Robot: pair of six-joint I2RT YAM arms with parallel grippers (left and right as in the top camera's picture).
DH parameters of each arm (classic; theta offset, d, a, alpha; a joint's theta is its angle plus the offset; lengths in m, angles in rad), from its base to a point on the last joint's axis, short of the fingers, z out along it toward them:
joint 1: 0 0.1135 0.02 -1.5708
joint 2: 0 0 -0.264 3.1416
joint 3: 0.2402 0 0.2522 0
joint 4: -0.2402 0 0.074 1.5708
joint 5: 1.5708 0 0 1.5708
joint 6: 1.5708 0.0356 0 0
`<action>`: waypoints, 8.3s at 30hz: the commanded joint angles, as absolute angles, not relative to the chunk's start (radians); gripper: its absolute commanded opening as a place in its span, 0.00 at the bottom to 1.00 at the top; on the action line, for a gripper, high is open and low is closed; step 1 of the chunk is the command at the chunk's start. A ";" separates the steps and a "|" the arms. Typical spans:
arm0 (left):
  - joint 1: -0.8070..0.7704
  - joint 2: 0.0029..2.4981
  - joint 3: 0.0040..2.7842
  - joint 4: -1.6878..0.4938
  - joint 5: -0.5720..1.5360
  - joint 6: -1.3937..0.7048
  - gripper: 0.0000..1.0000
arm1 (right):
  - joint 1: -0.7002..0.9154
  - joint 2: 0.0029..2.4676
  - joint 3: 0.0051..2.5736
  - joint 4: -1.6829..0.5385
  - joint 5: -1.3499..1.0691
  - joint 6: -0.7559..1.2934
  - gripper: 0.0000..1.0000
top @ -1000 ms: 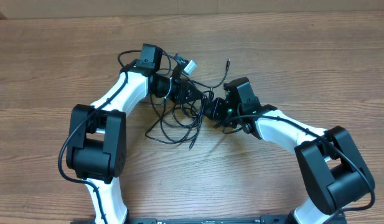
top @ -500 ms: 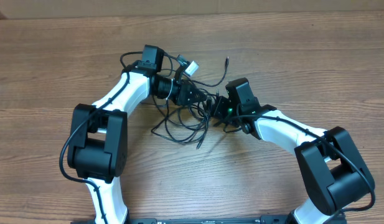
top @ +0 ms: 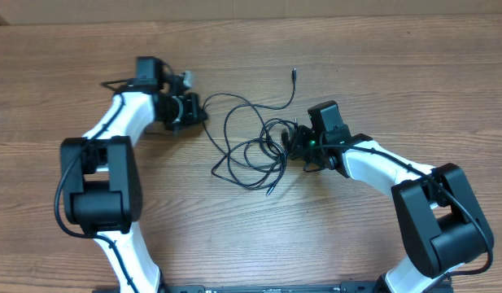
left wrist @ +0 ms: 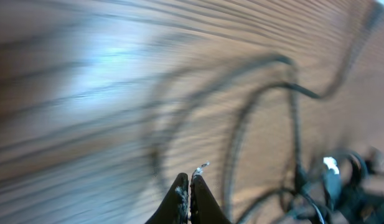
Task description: Untangle cables
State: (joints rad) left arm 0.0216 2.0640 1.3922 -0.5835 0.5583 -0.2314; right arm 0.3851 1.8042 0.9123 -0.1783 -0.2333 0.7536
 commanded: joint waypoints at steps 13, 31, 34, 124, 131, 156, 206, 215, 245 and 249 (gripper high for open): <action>-0.080 2.057 1.375 -0.574 1.023 0.107 0.82 | 0.368 1.803 0.909 -0.057 -0.466 0.816 0.04; -0.189 2.057 1.377 -0.574 1.029 0.187 0.77 | 0.345 1.803 0.909 0.024 -0.570 0.947 0.04; -0.204 2.057 1.377 -0.567 0.981 0.186 0.20 | 0.345 1.803 0.909 0.058 -0.593 0.946 0.04; -0.196 2.057 1.377 -0.556 0.360 -0.289 0.04 | 0.492 1.652 0.896 -0.289 -0.354 0.722 0.04; -0.196 2.057 1.377 -0.555 0.368 -0.288 0.04 | 0.540 1.652 0.896 -0.319 -0.289 0.812 0.04; -0.196 2.057 1.377 -0.537 0.519 -0.202 0.04 | 0.489 1.651 0.979 -0.261 -0.262 0.728 0.58; -0.199 2.057 1.377 -0.518 0.959 0.023 0.04 | 0.517 1.890 0.974 -0.068 -0.184 0.789 0.53; -0.197 2.057 1.377 -0.518 0.958 0.023 0.04 | 0.517 1.938 0.974 -0.037 -0.187 0.814 0.35; -0.197 2.057 1.377 -0.516 0.958 0.023 0.04 | 0.517 1.966 0.974 0.002 -0.187 0.810 0.17; -0.197 2.057 1.377 -0.515 0.958 0.023 0.04 | 0.517 1.966 0.974 0.002 -0.187 0.810 0.04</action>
